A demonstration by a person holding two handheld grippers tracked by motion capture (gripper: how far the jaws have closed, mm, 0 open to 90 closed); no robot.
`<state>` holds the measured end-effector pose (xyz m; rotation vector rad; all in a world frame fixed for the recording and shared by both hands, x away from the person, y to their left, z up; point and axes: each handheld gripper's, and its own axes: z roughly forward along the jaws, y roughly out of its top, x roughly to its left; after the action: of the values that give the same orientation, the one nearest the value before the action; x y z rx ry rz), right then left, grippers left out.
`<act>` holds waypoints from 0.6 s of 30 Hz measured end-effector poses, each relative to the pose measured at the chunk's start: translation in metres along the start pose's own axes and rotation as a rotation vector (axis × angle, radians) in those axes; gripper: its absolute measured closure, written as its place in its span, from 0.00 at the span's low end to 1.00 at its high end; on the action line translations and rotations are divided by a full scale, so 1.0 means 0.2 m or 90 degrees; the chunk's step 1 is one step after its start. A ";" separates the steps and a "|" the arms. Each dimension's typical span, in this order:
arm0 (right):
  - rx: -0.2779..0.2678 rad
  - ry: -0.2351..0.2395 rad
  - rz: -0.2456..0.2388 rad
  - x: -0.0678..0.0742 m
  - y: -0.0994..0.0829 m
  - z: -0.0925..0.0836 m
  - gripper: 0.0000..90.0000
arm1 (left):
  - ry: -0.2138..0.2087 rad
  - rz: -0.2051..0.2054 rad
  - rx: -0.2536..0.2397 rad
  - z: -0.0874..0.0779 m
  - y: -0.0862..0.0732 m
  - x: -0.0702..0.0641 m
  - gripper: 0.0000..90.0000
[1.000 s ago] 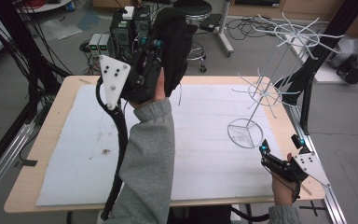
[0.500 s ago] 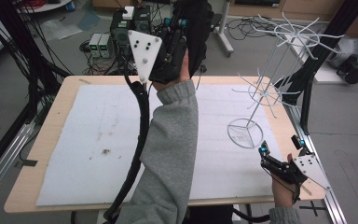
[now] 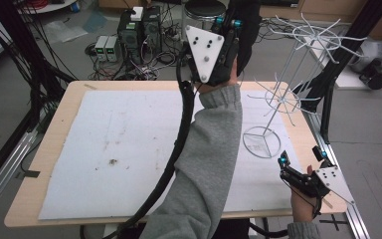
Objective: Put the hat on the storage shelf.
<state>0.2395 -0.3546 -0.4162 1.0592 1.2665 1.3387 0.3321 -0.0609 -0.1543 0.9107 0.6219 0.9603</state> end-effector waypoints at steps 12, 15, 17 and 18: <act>-0.003 -0.001 -0.002 -0.02 0.00 0.00 0.02 | 0.014 0.016 0.018 0.06 -0.11 -0.10 0.95; -0.004 -0.008 0.001 -0.03 0.00 0.00 0.02 | 0.009 -0.005 0.018 0.06 -0.13 -0.10 0.95; -0.005 -0.009 -0.004 -0.04 0.00 0.00 0.02 | 0.004 -0.003 0.017 0.07 -0.13 -0.11 0.95; -0.002 -0.012 -0.002 -0.04 0.00 -0.01 0.02 | 0.001 -0.003 0.017 0.07 -0.13 -0.11 0.95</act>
<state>0.2397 -0.3633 -0.4162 1.0648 1.2512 1.3261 0.3436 -0.0929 -0.1678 0.9314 0.6387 0.9504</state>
